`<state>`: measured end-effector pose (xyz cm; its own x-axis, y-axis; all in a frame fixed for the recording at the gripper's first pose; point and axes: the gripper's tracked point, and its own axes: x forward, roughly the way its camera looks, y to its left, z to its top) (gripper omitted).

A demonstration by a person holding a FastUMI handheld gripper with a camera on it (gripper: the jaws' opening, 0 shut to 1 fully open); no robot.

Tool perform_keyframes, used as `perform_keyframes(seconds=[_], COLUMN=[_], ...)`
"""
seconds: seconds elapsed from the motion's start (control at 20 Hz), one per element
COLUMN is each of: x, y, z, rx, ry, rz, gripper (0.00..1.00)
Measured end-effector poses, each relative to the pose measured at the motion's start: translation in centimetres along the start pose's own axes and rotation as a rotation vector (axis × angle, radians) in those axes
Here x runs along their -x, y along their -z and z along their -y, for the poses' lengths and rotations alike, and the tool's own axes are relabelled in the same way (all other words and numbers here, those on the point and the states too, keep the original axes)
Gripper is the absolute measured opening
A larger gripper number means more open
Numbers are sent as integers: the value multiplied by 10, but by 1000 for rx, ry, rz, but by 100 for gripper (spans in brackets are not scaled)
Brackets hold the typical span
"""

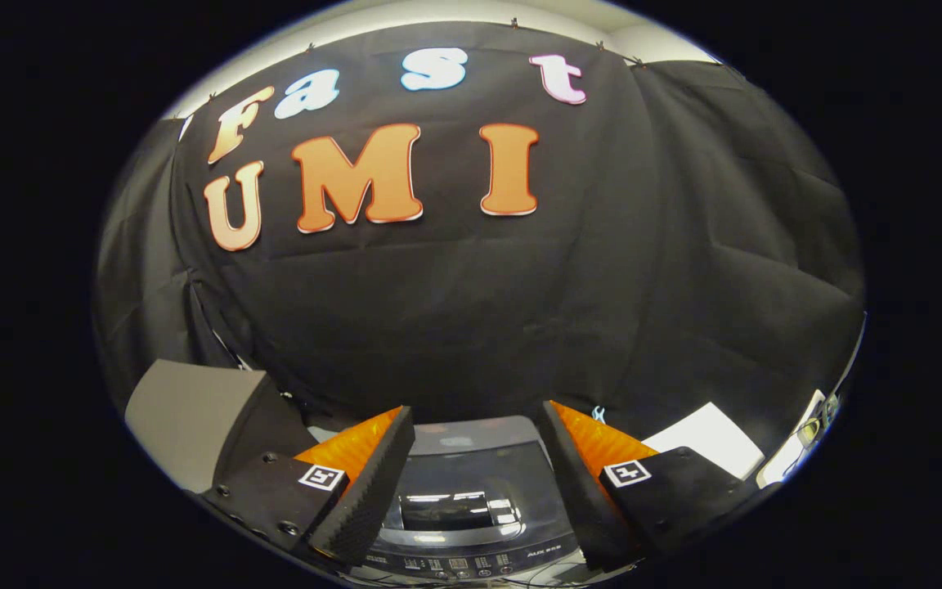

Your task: Put the clothes into the washing machine and then close the washing machine lid.

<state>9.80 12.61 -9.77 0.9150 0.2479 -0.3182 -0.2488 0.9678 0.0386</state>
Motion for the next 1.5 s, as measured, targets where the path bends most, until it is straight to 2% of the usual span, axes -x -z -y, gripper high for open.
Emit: perform_keyframes(seconds=[0.6,0.75,0.95,1.5], x=[80,94,103,92], y=[-124,-145,-157,-154], z=[9,4,7,15], rx=[20,14,24,-13], ry=[32,14,20,26], rz=[200,242,273,267], gripper=[99,99,99,99])
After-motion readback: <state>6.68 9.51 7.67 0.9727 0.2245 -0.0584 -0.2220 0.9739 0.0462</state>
